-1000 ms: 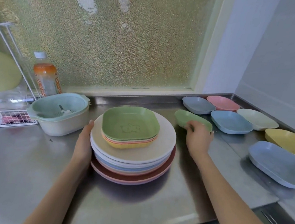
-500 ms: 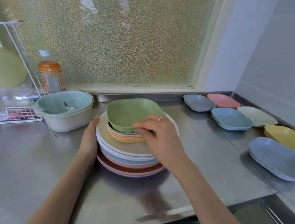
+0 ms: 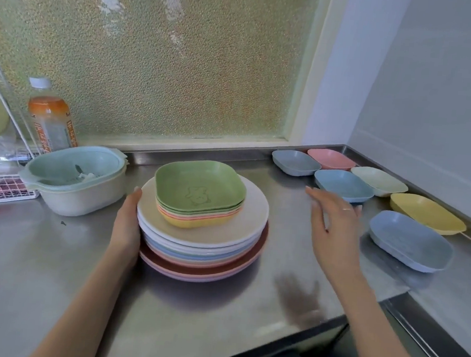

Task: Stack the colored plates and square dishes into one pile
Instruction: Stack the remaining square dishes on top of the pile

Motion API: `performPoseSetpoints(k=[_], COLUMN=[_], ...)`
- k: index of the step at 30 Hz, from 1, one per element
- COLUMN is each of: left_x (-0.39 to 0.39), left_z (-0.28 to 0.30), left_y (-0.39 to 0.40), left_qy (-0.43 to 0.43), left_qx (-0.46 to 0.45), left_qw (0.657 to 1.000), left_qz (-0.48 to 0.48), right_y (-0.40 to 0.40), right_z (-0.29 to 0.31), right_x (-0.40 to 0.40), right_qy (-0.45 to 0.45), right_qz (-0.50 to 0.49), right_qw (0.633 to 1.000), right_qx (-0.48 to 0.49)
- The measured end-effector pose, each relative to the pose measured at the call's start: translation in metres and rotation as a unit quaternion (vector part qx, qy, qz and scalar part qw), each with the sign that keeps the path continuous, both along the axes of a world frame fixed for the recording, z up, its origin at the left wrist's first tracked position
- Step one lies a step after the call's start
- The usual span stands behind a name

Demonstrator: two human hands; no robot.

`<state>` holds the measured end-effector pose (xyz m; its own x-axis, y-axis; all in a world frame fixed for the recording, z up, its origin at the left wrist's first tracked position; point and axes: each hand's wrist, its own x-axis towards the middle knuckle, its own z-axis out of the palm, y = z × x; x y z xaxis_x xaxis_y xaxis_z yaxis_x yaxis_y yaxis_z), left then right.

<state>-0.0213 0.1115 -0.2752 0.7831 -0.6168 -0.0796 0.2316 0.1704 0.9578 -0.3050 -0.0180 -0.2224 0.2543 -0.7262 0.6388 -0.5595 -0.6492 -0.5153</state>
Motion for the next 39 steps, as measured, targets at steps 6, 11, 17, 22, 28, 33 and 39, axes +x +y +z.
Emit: performPoseSetpoints(k=[6, 11, 17, 22, 28, 33, 39], left_x=[-0.008, -0.026, -0.051, -0.081, -0.107, -0.112, -0.107], left_z=[-0.003, 0.002, 0.005, 0.006, 0.004, -0.004, -0.010], left_y=[-0.013, -0.035, -0.074, -0.107, -0.143, -0.156, -0.158], left_qy=[-0.007, 0.015, 0.001, -0.013, -0.037, -0.074, -0.085], left_qx=[-0.002, 0.010, 0.014, 0.012, -0.005, -0.012, 0.006], left_qw=[1.000, 0.999, 0.998, 0.997, 0.995, 0.991, 0.989], left_qz=[-0.021, -0.029, -0.063, -0.077, -0.091, -0.108, -0.121], right_y=[-0.048, -0.058, -0.068, -0.075, -0.066, -0.050, -0.029], right_z=[-0.031, -0.051, -0.056, -0.052, -0.011, 0.031, 0.037], right_x=[-0.085, -0.101, -0.107, -0.112, -0.093, -0.065, -0.022], right_qy=[0.195, 0.240, 0.215, 0.160, 0.049, 0.049, 0.103], right_qz=[-0.258, -0.298, -0.318, -0.280, -0.172, -0.086, 0.023], right_qw=[0.933, 0.911, 0.916, 0.943, 0.984, 0.994, 0.994], right_qx=[0.159, 0.153, 0.112, 0.084, -0.012, -0.046, -0.010])
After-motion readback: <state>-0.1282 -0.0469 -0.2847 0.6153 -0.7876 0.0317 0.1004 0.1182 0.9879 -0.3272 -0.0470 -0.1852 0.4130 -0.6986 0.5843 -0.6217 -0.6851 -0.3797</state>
